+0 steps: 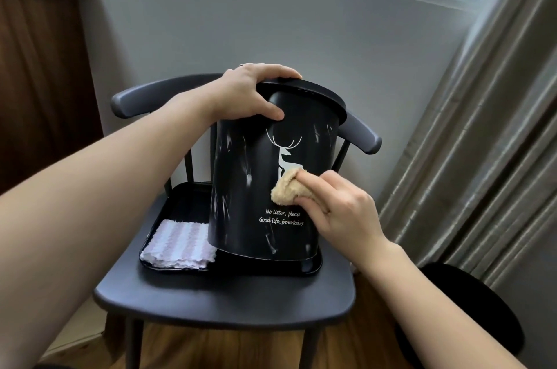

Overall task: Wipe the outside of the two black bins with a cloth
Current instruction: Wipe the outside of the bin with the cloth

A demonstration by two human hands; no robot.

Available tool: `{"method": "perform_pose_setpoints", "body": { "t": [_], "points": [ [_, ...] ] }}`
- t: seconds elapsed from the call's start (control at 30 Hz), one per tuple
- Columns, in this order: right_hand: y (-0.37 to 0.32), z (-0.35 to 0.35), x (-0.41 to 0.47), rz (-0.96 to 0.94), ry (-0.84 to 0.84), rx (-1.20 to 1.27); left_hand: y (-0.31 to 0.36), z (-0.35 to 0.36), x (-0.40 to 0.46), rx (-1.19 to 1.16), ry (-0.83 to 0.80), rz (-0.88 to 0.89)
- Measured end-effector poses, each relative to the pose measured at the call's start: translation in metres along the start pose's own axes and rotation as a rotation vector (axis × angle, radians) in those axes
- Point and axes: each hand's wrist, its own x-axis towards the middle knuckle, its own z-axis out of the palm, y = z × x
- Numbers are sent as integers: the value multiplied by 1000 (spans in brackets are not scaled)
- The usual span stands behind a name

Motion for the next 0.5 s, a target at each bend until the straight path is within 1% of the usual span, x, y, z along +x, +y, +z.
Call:
{"method": "perform_pose_setpoints", "body": {
  "t": [0.07,0.17,0.2,0.27,0.4,0.5],
  "points": [
    [-4,1,-7,-30,-23,19,0,0,0,-3,-4,4],
    [-5,0,-21,-152,-114,22,0,1,0,-8,-9,9],
    [-4,0,-21,-179,-122,6,1,1,-1,-5,-5,9],
    [-3,-1,-10,-158,-81,-32,3,1,-2,6,2,9],
    [-6,-1,14,-5,33,-59,6,4,-1,17,-4,7],
    [-14,2,2,-30,8,-39,7,4,-1,17,-2,-2]
  ]
}}
